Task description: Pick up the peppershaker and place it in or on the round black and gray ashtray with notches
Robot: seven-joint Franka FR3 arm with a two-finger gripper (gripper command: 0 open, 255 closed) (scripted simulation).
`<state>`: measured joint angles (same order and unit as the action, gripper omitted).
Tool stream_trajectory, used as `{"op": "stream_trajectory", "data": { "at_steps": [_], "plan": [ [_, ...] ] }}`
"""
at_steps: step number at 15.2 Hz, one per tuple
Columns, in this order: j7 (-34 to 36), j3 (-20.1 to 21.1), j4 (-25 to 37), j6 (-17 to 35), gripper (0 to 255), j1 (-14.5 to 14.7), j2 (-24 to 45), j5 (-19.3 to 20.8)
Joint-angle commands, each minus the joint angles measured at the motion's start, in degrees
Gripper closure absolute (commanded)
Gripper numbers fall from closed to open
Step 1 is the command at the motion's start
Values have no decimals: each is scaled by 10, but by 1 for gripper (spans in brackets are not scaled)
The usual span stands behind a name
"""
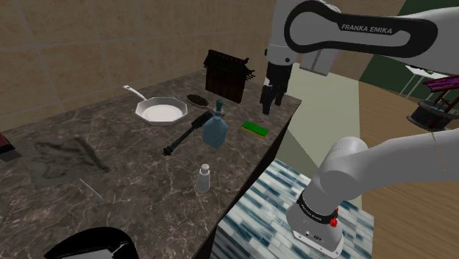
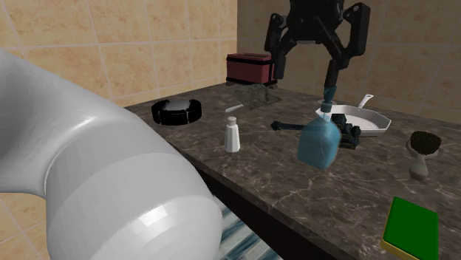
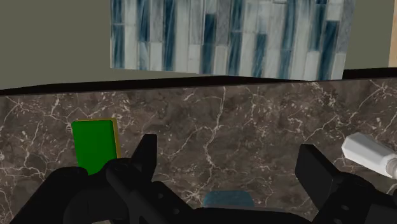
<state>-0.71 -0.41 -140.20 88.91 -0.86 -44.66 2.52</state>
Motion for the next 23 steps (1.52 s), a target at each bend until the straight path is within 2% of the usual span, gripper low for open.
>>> {"op": "stream_trajectory", "data": {
  "at_steps": [1, 7, 14, 19, 23],
  "plan": [
    [0, 0, 0, 0, 0, 0, 0, 0],
    [57, 68, -44, 88, 0, 37, 21, -41],
    [125, 153, -64, 200, 0, 75, 86, -74],
    [179, 216, -56, 280, 0, 91, 156, -78],
    [231, 270, -36, 340, 0, 93, 225, -61]
  ]
}}
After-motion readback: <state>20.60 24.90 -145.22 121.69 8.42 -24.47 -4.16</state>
